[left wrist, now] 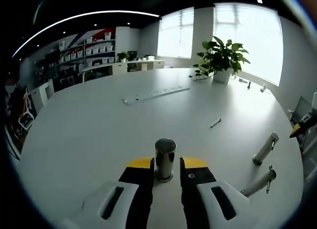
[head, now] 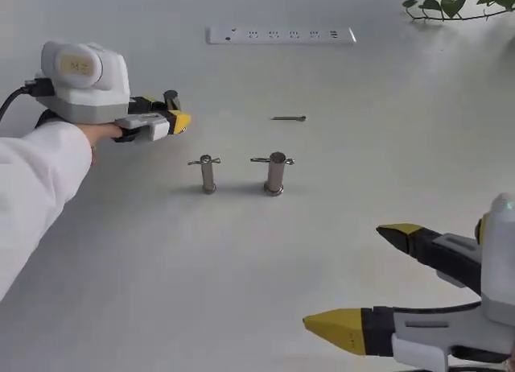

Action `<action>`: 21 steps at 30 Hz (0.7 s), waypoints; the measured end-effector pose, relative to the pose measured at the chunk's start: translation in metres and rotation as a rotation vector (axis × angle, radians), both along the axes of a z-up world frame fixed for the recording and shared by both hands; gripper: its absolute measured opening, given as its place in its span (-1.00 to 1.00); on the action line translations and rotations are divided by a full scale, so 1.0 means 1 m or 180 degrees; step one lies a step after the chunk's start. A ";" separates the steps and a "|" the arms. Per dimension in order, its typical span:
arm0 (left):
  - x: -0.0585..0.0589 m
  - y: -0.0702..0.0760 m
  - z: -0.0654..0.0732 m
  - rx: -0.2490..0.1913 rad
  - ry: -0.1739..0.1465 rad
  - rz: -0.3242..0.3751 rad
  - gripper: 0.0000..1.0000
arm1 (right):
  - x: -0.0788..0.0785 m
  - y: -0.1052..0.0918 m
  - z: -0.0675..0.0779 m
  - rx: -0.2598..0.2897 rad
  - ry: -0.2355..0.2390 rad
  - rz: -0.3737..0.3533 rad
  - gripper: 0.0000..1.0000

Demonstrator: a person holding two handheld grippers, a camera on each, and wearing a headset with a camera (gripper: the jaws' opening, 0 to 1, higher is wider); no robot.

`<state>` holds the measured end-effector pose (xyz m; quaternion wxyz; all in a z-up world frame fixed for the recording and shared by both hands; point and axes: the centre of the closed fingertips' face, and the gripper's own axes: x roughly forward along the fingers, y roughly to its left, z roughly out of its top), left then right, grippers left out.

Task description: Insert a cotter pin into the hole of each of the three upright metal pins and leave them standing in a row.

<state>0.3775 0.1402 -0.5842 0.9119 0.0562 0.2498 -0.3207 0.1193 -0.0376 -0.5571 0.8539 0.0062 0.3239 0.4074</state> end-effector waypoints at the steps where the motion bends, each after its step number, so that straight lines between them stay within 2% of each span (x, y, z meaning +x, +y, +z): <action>1: 0.001 0.001 0.001 -0.0001 -0.0014 0.0029 -0.65 | 0.000 0.000 0.000 -0.0003 0.0000 0.0000 0.91; 3: 0.004 0.001 0.003 -0.0019 -0.0035 0.0054 -0.69 | 0.000 0.000 0.000 0.0006 -0.0008 0.0008 0.91; 7: 0.009 0.006 0.005 0.0071 -0.0120 0.0136 -0.67 | 0.001 0.000 0.002 0.0015 -0.0026 -0.0011 0.90; 10: 0.007 0.002 0.005 0.0067 -0.0126 0.0074 -0.75 | 0.002 0.000 0.003 0.0056 -0.0001 -0.0049 0.90; 15: 0.006 0.003 0.005 0.0029 -0.0113 0.0093 -0.77 | 0.000 0.001 0.001 0.0039 -0.0001 -0.0043 0.89; 17: 0.006 0.004 0.004 -0.0003 -0.0085 0.0109 -0.77 | 0.000 0.002 0.001 0.0065 -0.0001 -0.0039 0.88; 19: 0.005 0.004 0.005 -0.0265 0.0067 0.0213 -0.77 | 0.000 0.002 0.001 0.0063 0.0001 -0.0029 0.88; 20: 0.004 0.004 0.005 -0.0328 0.0122 0.0237 -0.77 | 0.000 0.002 0.000 0.0043 0.0006 -0.0022 0.88; 21: 0.005 0.008 0.005 -0.0278 0.0107 0.0225 -0.78 | -0.001 0.002 0.000 0.0033 0.0005 -0.0018 0.88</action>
